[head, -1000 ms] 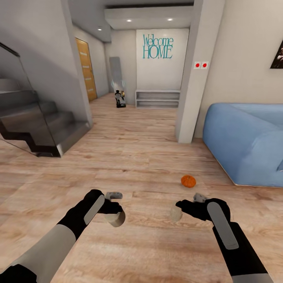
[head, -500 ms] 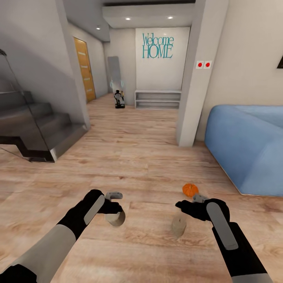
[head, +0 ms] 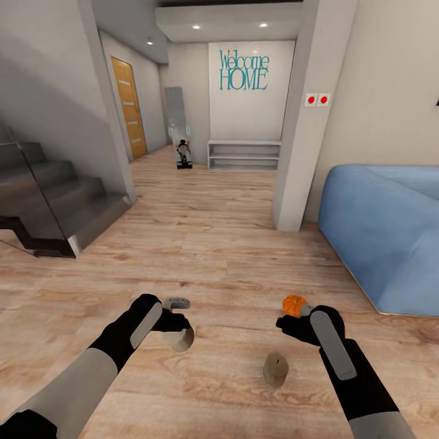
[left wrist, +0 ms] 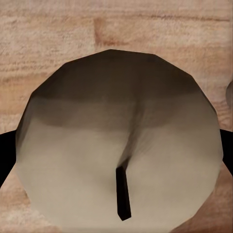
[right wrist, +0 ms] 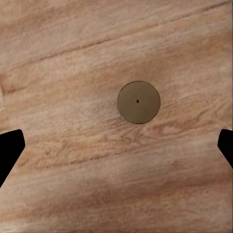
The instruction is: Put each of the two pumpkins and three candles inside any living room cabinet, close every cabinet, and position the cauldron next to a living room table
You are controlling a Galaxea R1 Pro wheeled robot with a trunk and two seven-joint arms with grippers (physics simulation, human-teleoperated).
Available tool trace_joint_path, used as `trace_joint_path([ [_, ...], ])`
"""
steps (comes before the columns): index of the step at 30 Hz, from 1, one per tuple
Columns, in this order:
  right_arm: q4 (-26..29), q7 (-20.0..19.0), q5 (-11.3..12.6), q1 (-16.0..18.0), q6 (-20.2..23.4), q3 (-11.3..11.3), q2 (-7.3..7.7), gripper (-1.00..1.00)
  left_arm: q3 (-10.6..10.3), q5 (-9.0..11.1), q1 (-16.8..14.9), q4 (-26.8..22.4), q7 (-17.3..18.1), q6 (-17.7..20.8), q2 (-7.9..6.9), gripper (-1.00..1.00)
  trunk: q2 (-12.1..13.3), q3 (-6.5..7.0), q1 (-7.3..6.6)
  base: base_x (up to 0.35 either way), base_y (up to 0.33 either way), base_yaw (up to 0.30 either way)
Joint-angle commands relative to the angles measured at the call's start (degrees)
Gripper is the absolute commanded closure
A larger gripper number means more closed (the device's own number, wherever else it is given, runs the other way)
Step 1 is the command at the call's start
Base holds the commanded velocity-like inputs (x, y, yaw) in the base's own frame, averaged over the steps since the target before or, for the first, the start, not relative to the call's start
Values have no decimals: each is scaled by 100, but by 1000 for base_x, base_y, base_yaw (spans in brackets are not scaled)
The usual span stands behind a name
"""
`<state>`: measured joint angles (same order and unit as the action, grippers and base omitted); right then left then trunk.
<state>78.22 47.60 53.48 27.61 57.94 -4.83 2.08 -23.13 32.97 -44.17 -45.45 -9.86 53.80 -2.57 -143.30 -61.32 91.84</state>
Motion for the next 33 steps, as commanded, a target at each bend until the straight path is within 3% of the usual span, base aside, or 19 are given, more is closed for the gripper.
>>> trace_joint_path([
  [1, -56, 80, 46, 16, 15, -34, -12, -100, -26, 61, -4, -10, -51, 10, -7, 100, -2, -6, -1, 20, -11, 0],
  [11, -425, 142, 53, 208, 15, -129, -84, -100, -15, 63, -11, -78, -43, 51, -18, 100, -2, -6, -1, 6, -3, 0],
  [16, -445, 127, 57, 224, 8, -139, -92, -100, -9, 74, 9, -1047, -47, 359, -70, 100, -2, -6, -1, 0, 0, 0],
  [22, -463, 115, 58, 226, 5, -145, -93, -100, 9, 93, 33, -2062, -50, 620, -329, 100, -2, -6, -1, 0, 0, 0],
  [25, -496, 107, 58, 227, 0, -165, -93, -100, 116, 106, 46, -2582, -51, 620, -474, 100, -2, -6, -1, 0, 0, 0],
  [33, -680, 85, 51, 241, -45, -239, -93, -100, 208, 114, 117, -3073, -51, 620, -547, 100, -13, -183, 20, 0, 0, 0],
])
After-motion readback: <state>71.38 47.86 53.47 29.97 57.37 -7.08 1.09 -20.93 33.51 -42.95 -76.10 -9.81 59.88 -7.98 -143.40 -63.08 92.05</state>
